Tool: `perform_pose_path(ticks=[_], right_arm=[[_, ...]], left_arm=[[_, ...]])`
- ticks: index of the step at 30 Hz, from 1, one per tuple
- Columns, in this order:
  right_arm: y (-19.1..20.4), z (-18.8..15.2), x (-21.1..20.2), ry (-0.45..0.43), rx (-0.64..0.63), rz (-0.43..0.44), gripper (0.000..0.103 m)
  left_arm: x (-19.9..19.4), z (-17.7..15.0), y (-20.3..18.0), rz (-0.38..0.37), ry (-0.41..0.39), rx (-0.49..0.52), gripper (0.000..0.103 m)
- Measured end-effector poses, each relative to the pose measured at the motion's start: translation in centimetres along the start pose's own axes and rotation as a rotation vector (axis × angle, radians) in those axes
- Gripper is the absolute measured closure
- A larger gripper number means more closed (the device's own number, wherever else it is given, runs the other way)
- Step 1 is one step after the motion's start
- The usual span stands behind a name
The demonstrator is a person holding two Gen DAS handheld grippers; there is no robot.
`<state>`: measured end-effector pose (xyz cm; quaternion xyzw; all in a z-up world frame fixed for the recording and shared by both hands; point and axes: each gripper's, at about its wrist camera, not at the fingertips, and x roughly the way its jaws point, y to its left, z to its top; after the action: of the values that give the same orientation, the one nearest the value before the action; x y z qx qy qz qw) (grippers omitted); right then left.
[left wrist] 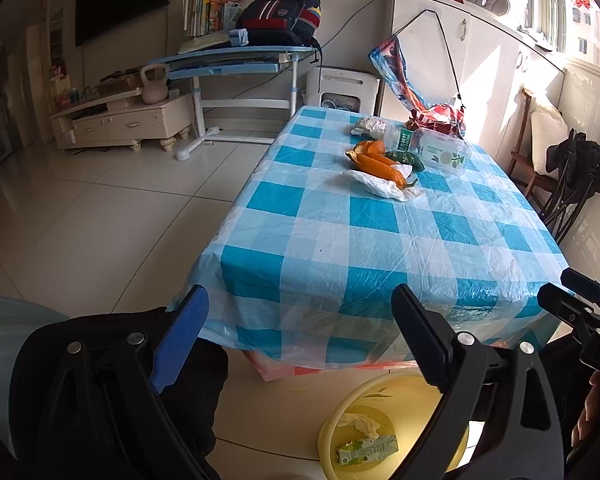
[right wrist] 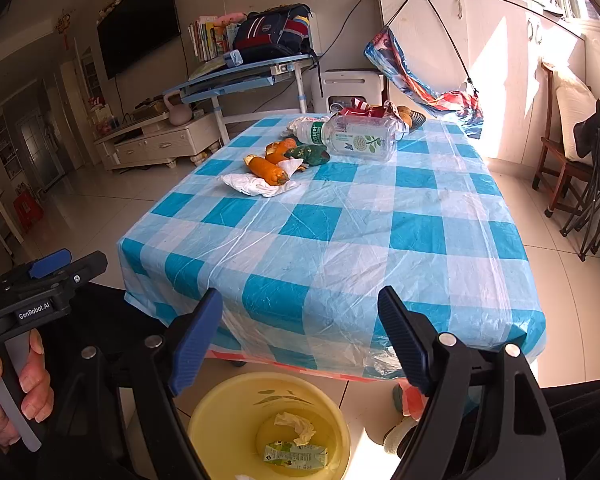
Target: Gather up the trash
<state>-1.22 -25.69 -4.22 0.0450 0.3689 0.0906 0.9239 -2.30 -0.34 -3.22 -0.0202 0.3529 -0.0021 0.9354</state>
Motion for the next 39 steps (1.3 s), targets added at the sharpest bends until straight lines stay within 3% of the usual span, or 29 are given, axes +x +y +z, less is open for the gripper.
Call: perform_pose_path(ticks=[39], right_arm=[[-0.2, 0.2, -0.6, -0.01, 0.009, 0.005, 0.026]], left_arm=[[0.3, 0.1, -1.0, 0.003, 0.014, 0.01, 0.012]])
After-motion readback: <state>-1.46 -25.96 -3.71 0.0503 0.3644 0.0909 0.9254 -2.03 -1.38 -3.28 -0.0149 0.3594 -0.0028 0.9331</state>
